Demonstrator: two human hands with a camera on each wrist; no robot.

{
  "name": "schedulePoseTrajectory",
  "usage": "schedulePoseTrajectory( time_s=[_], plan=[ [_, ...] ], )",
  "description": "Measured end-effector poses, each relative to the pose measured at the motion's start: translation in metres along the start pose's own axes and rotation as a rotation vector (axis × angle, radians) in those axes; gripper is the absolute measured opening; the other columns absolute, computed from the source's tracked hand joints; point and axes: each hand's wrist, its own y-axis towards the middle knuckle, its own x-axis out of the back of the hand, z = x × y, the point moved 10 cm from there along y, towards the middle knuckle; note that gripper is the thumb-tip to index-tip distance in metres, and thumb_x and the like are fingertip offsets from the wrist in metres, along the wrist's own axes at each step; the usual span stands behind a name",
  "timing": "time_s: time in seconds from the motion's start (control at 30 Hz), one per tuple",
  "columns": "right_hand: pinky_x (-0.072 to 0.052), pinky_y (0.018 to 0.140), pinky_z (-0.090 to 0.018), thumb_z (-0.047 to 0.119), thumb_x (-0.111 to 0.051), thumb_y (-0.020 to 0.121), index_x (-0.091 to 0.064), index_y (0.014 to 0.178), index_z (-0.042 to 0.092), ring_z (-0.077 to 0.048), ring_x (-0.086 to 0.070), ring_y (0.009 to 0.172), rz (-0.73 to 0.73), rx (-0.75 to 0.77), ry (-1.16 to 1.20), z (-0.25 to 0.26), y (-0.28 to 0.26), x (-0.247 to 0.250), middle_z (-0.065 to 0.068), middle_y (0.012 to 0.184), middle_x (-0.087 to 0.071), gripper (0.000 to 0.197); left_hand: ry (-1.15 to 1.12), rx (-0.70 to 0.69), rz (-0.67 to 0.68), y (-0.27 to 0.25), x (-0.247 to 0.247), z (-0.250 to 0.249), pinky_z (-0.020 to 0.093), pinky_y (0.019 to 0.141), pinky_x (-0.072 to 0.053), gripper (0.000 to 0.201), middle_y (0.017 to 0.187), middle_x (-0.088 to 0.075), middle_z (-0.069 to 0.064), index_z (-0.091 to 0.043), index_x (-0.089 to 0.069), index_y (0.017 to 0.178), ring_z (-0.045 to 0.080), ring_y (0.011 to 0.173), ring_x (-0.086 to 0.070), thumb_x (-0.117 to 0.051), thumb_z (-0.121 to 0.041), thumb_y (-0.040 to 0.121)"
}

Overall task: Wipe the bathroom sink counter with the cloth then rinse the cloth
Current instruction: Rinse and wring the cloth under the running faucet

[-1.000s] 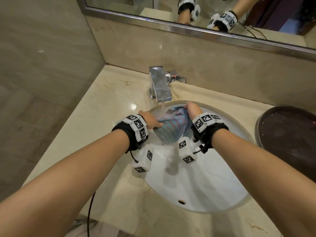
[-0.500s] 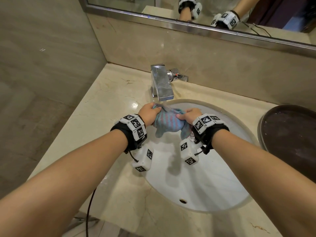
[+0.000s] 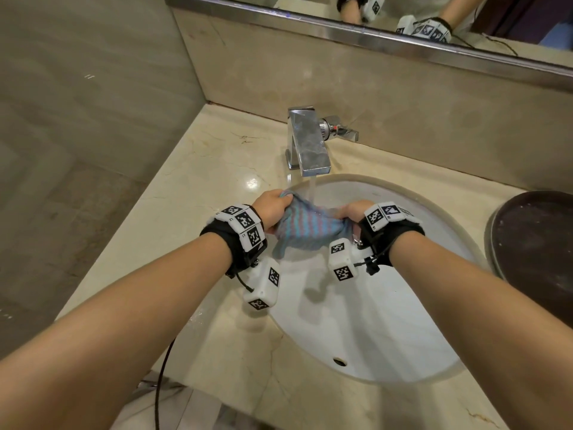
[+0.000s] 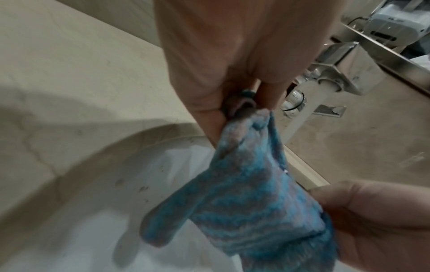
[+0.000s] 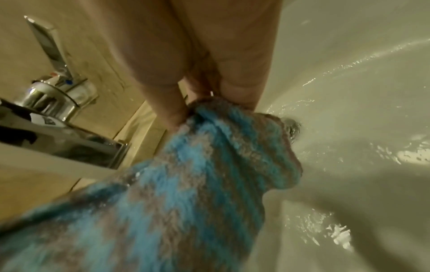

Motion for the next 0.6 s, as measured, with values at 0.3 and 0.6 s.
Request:
schedulePoseTrajectory(
  time_s=[0.3, 0.6],
  plan=[
    [-0.036, 0.109, -0.041, 0.056, -0.023, 0.095, -0.053, 0.130, 0.007, -0.033, -0.052, 0.123, -0.173, -0.002, -0.309, 0.008, 0.000, 0.012, -0.019, 0.133, -0.054, 0.067, 0.011, 0.025, 0.018, 0.003, 0.005, 0.005, 0.027, 0.058, -0.048, 0.017, 0.076, -0.054, 0.000, -0.019, -0.051, 0.102, 0.013, 0.064, -0.054, -0.035, -0.026, 0.100],
    [-0.057, 0.052, -0.027, 0.010, -0.038, 0.098, -0.056, 0.107, 0.008, -0.021, -0.067, 0.060, 0.242, 0.012, 0.597, 0.027, -0.009, -0.054, -0.008, 0.071, -0.068, 0.019, -0.061, 0.050, 0.014, 0.008, 0.013, 0.012, 0.032, 0.066, -0.051, 0.021, 0.091, -0.061, 0.008, -0.015, -0.055, 0.103, 0.021, 0.076, -0.060, -0.037, -0.026, 0.100]
  ],
)
